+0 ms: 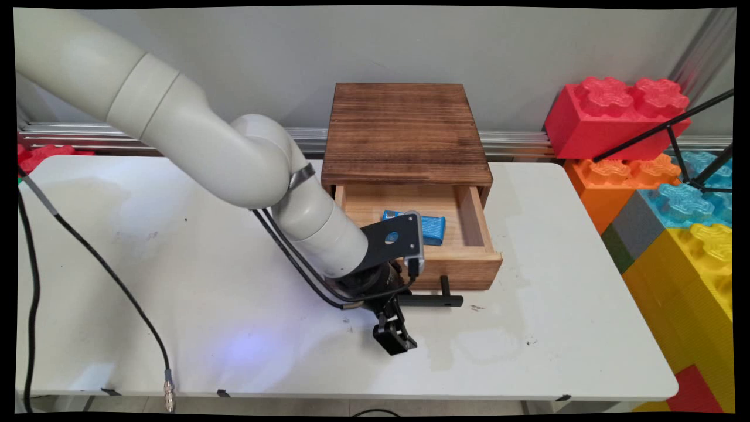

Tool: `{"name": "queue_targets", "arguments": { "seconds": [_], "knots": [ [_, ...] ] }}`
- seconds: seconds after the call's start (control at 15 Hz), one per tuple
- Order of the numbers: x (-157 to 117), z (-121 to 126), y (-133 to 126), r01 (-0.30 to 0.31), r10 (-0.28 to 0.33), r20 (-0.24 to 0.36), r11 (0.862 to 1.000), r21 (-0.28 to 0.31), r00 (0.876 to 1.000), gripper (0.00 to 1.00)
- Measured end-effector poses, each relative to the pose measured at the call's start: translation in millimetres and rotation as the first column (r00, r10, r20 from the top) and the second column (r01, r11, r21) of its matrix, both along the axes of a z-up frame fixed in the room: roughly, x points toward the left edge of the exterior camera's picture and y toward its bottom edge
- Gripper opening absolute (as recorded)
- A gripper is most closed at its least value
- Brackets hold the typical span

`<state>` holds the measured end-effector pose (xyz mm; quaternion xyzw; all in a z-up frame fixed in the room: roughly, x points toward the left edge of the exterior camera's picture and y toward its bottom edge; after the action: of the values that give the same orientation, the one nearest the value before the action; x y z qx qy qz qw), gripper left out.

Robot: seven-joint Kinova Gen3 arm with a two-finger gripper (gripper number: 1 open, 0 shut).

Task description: Open the drawer

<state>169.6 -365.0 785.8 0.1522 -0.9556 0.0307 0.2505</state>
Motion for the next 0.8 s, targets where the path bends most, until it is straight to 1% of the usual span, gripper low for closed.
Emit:
{"name": "queue_targets", "arguments": {
  "seconds": [0.8],
  "knots": [
    [-4.6,-7.1,39.3,0.03,-0.031,-0.047,0.999,-0.012,0.998,1.0]
  ]
}}
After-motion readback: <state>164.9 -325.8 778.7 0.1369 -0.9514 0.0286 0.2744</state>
